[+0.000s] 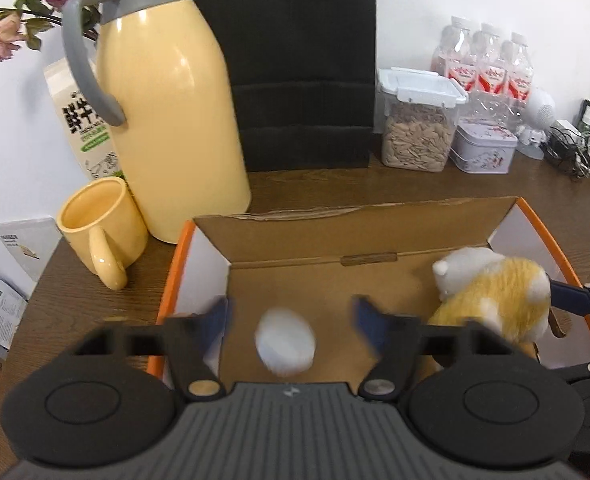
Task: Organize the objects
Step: 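Carry the cap and plush into the cardboard box and open both tools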
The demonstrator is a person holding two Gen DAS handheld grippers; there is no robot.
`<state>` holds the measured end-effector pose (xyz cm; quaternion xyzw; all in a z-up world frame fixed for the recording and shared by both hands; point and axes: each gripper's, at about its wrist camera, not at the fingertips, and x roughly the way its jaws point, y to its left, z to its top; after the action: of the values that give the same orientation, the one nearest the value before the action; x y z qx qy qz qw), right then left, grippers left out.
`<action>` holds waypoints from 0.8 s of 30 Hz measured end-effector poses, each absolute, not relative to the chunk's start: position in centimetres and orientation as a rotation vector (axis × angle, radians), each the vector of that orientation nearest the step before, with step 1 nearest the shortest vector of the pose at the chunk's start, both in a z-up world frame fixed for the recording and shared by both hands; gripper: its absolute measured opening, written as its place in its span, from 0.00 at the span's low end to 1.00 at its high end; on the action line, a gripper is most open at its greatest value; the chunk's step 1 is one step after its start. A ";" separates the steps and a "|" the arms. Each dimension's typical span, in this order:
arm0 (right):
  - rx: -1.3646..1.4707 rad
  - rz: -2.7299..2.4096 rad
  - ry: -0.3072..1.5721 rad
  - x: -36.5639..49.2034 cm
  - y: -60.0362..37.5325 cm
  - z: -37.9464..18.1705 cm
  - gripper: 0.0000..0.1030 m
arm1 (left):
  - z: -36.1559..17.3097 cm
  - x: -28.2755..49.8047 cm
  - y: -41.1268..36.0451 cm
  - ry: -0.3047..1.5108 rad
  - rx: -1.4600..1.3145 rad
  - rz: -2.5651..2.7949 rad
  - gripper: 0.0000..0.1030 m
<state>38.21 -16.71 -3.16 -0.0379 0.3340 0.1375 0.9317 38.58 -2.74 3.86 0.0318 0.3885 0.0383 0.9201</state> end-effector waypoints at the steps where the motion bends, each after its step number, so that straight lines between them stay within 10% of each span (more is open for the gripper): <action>1: -0.076 0.283 0.687 38.2 -16.7 -3.2 0.99 | 4.0 38.4 -2.7 0.783 0.068 0.085 1.00; 24: -0.080 0.295 0.590 31.5 -17.2 1.4 1.00 | 8.3 31.4 -2.2 0.680 0.069 0.120 1.00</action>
<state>31.47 -17.22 1.37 -0.0392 0.2896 0.1449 0.9453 31.38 -2.21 8.35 0.0339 0.3332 0.0586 0.9404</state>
